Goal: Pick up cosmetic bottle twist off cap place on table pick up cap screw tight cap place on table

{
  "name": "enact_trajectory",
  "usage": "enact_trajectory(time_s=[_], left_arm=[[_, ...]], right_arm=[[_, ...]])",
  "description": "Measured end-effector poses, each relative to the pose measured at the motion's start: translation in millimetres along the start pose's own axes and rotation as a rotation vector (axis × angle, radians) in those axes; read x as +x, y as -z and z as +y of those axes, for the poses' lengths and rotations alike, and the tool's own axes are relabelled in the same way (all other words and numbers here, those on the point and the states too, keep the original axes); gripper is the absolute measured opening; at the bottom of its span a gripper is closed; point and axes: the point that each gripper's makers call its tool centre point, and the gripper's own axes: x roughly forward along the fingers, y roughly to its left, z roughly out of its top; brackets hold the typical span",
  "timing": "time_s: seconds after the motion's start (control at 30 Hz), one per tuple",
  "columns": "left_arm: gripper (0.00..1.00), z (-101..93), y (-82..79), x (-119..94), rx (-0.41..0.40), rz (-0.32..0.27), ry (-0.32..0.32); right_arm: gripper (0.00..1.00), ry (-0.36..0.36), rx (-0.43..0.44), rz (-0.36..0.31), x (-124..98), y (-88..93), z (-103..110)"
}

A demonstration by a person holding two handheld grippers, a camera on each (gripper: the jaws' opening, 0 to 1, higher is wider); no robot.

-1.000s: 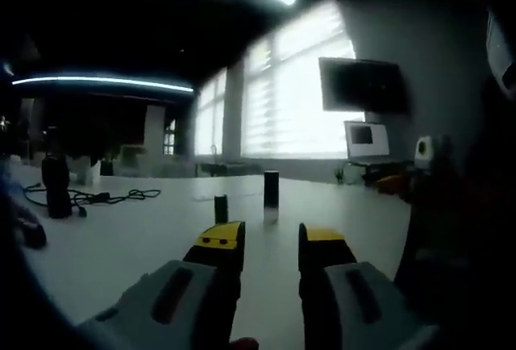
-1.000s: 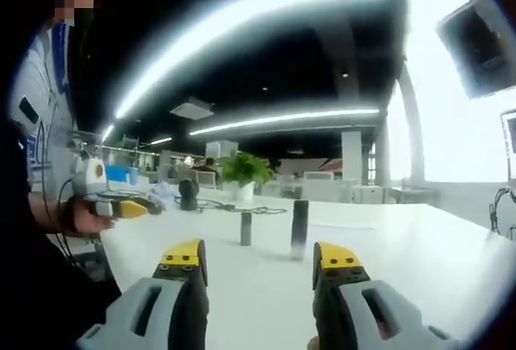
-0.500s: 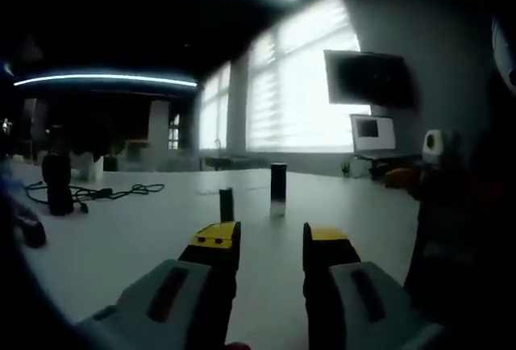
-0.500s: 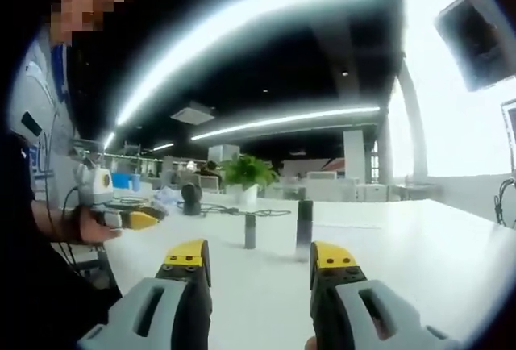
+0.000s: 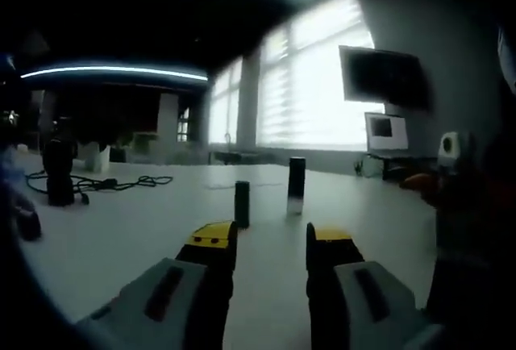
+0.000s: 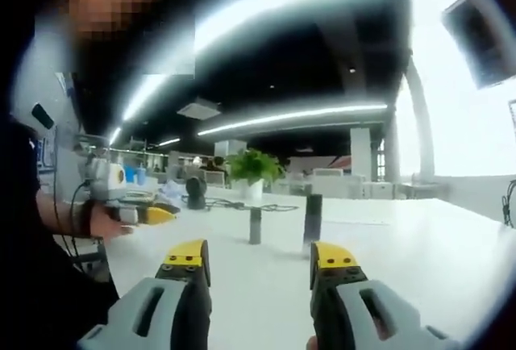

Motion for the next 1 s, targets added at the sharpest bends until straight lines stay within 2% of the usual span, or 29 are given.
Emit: enact_trajectory(time_s=[0.1,0.23,0.5,0.57,0.7,1.0], left_arm=[[0.31,4.0,-1.8,8.5,-0.014,-0.017,-0.002],[0.30,8.6,5.6,22.0,0.005,0.027,0.003],[0.30,20.1,13.8,46.5,0.008,0.038,0.008],[0.30,25.7,19.2,53.4,-0.016,0.058,-0.001],[0.29,30.2,13.9,64.4,-0.012,0.053,0.003],[0.29,39.5,17.7,89.4,-0.007,0.073,0.007]], right_arm=[[0.40,-0.003,0.018,0.005,4.1,3.6,-3.4],[0.40,-0.002,0.036,0.000,10.9,5.1,-9.2],[0.40,-0.043,0.054,-0.061,25.8,0.3,-13.7],[0.40,-0.045,0.069,-0.057,32.9,4.3,-16.2],[0.40,-0.055,0.081,-0.048,40.9,8.9,-16.9],[0.40,-0.072,0.123,-0.040,52.0,18.5,-21.7]])
